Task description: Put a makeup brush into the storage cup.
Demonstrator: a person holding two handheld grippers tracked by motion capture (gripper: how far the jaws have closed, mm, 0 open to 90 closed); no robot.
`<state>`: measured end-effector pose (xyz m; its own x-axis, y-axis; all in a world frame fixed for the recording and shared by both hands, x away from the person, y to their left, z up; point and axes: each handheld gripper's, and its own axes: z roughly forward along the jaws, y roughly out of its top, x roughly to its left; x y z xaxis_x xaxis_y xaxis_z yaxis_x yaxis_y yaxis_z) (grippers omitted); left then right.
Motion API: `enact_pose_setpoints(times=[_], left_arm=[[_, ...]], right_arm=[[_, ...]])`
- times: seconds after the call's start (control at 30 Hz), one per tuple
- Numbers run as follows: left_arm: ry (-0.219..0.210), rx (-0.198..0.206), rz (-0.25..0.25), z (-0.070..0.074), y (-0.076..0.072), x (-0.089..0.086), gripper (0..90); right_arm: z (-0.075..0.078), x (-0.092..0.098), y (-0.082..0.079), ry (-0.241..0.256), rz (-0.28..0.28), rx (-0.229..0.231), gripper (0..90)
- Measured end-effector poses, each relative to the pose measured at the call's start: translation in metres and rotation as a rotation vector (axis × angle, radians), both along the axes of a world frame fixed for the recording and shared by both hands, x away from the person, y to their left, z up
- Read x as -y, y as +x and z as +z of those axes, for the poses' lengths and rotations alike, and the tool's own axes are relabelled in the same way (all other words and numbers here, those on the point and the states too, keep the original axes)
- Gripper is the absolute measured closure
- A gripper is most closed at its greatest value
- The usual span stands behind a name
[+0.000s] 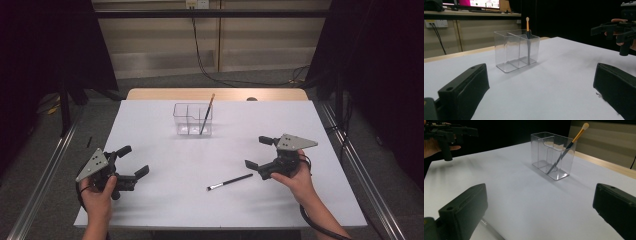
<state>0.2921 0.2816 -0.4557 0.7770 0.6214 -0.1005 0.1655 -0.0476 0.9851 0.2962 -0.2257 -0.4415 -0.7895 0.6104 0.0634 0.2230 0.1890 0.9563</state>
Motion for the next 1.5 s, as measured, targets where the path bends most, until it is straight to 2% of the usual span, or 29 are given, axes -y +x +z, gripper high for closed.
enact_pose_setpoints(times=[0.23,0.5,0.63,1.0,1.2,1.3,1.5], left_arm=[[0.006,0.004,0.000,0.000,0.001,-0.001,0.0],[0.001,0.003,-0.001,0.000,0.000,-0.001,0.0],[0.003,0.003,-0.001,0.000,0.000,-0.001,0.0],[0.021,-0.002,-0.007,0.000,0.001,0.001,0.0],[0.021,-0.006,-0.005,0.000,0.001,0.001,0.0],[0.018,-0.003,-0.006,0.000,0.001,0.001,0.0],[0.014,-0.008,-0.005,-0.001,0.001,0.001,0.0]], right_arm=[[-0.001,-0.012,0.005,-0.005,0.031,-0.010,0.0],[-0.001,-0.022,0.009,-0.046,0.075,-0.028,0.0],[0.000,-0.024,0.011,-0.074,0.096,-0.053,0.0],[0.001,-0.033,0.016,-0.221,0.167,-0.126,0.4],[0.001,-0.041,0.019,-0.366,0.213,-0.155,1.1],[0.002,-0.045,0.020,-0.415,0.231,-0.163,1.7],[0.003,-0.047,0.023,-0.466,0.255,-0.194,2.0]])
